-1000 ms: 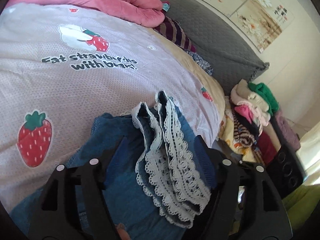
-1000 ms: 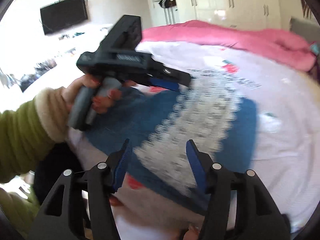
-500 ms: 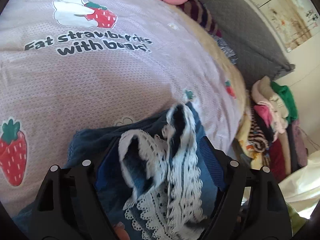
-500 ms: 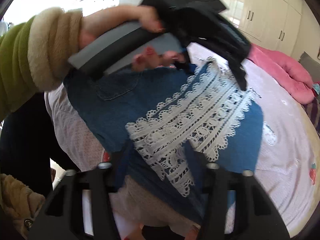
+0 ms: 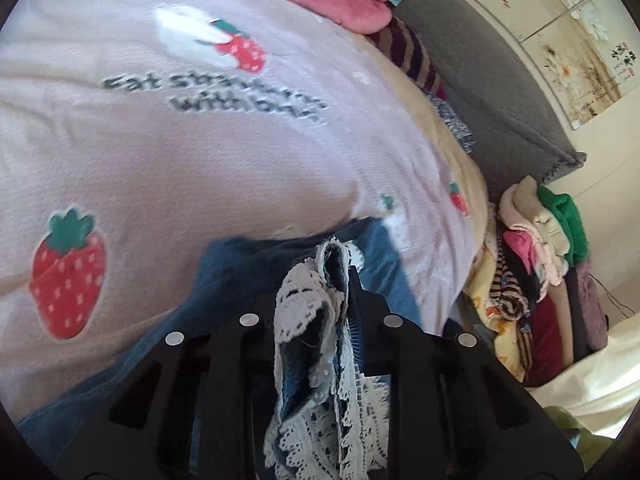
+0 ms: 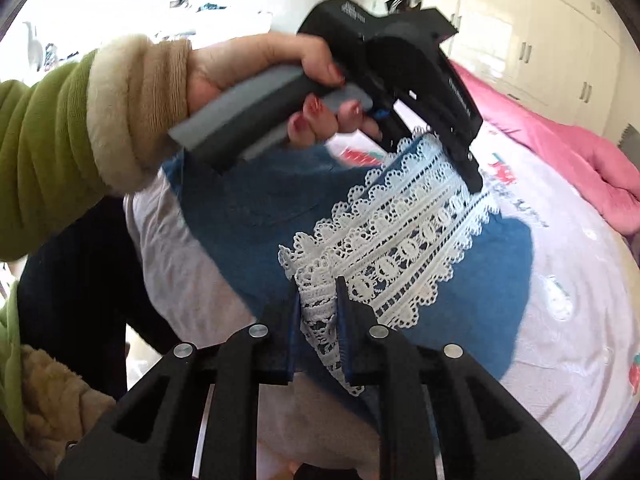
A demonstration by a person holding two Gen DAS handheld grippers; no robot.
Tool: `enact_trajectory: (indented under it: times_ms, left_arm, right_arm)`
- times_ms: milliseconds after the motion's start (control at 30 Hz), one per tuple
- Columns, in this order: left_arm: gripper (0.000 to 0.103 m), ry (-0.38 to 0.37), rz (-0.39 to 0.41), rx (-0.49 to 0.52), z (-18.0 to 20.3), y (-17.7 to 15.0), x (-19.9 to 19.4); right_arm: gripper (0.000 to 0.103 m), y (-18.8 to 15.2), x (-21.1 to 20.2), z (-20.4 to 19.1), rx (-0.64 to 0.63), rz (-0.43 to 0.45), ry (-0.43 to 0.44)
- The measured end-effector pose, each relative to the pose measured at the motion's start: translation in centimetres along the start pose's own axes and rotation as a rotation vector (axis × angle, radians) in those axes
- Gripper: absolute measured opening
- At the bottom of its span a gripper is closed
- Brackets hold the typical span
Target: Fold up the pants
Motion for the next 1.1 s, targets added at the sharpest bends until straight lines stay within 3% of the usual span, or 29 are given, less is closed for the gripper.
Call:
enact_trajectory:
  times_ms: [133,200,267,367,533,733,833,867,900,933,967,1100]
  left_arm:
    - [0.034,-0.014,0.009,-0.061,-2.2,-0.7,0.0]
    - [0.052,-0.027,0.058,-0.060,-2.3,-0.7,-1.2]
    - [0.063,0.004,0.115,-0.048,-2.2,-0.9,-3.1]
    - [0.075,0.023,0.200,-0.024,-1.8,-1.7,-6.0]
    - [0.077,0.000,0.246,-0.042,-1.5,-4.0,-8.1]
    - [0.076,-0.020,0.188,-0.129,-2.7,-3.3,-6.0]
    - [0.059,-0.055,0.152,-0.210,-4.1,-2.2,-4.8]
    - [0.048,-0.058,0.146,-0.227,-4.5,-1.8,-4.5]
    - [0.036,-0.065,0.140,-0.231,-4.7,-1.6,-4.2]
    - [0.031,-0.069,0.128,-0.234,-4.8,-1.5,-3.9]
    - [0.018,-0.056,0.123,-0.242,-5.1,-1.3,-3.6]
    - [0.014,-0.041,0.119,-0.249,-5.5,-0.8,-2.9]
  right_arm:
    - [0.042,-0.4,0.3,-0.7,0.041,-0.024,0.096]
    - [0.046,-0.3,-0.9,-0.5,0.060,-0.017,0.140]
    - [0.046,0.1,-3.0,0.5,0.116,0.031,0.203]
    - [0.052,1.2,-5.3,3.4,0.214,0.118,0.220]
    - [0.056,3.2,-4.9,8.9,0.300,0.125,0.090]
    - [0.056,7.2,-0.3,8.5,0.256,0.047,0.035]
    - [0.055,7.0,3.0,8.2,0.246,-0.046,-0.036]
    - [0.049,6.7,4.1,7.9,0.252,-0.067,-0.027]
    - [0.021,6.2,5.0,7.8,0.264,-0.088,-0.018]
    - [0.014,6.0,5.8,7.8,0.286,-0.097,-0.006]
    - [0.012,6.0,5.8,7.7,0.308,-0.078,0.022]
    - [0.007,6.5,3.4,6.9,0.333,-0.009,0.108]
Point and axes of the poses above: each gripper's, at about its wrist camera, not at the fingertips, and x roughly the way its jaws point, z to its right, y to its top, the point moved 10 cm from there along x, roughly the way its jaws point, and after that the axes turned 11 degrees about -z, right-handed, at the moved point
